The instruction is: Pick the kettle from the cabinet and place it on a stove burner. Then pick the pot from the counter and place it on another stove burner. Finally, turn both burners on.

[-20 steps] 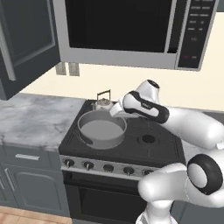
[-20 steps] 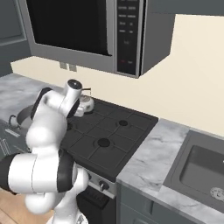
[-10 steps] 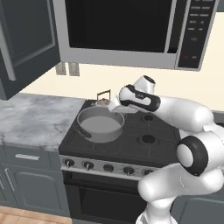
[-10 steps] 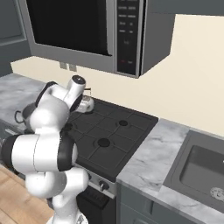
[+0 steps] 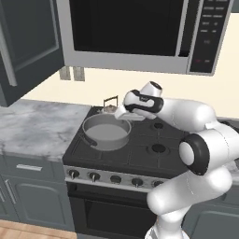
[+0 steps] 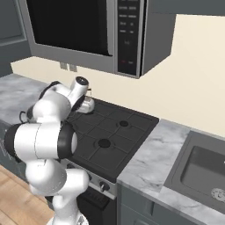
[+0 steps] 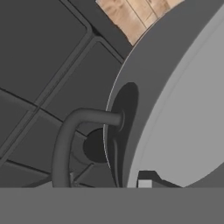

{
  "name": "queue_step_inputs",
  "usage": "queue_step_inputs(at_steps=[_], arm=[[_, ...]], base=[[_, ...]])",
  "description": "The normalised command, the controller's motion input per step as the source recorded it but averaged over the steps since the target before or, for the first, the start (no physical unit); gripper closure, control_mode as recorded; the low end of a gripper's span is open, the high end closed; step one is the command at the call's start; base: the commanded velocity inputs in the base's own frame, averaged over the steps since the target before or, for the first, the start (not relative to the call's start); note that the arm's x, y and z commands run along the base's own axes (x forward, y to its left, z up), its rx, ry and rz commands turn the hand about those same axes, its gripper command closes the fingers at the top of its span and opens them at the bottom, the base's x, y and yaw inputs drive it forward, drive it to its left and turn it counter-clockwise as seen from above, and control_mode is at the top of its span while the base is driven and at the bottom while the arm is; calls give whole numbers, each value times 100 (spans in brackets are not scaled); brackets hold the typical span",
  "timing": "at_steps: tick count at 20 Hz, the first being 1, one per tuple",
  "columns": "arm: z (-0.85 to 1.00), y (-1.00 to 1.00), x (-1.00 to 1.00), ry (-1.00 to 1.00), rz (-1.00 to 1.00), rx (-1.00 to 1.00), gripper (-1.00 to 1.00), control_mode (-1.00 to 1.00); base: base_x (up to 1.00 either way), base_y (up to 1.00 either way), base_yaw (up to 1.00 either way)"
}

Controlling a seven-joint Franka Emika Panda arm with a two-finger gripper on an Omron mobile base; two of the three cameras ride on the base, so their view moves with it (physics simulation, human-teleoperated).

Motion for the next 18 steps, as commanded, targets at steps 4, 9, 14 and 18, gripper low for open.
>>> queue_step_inputs(at_steps=[4, 9, 14, 18], arm=[[-25, 0, 19, 0, 0, 0, 100, -100], [-20, 0, 18, 0, 0, 0, 100, -100], [-16, 0, 18, 0, 0, 0, 100, -100], [-15, -1, 18, 0, 0, 0, 100, -100]], base=[[0, 0, 0], [0, 0, 0], [0, 0, 0], [0, 0, 0]])
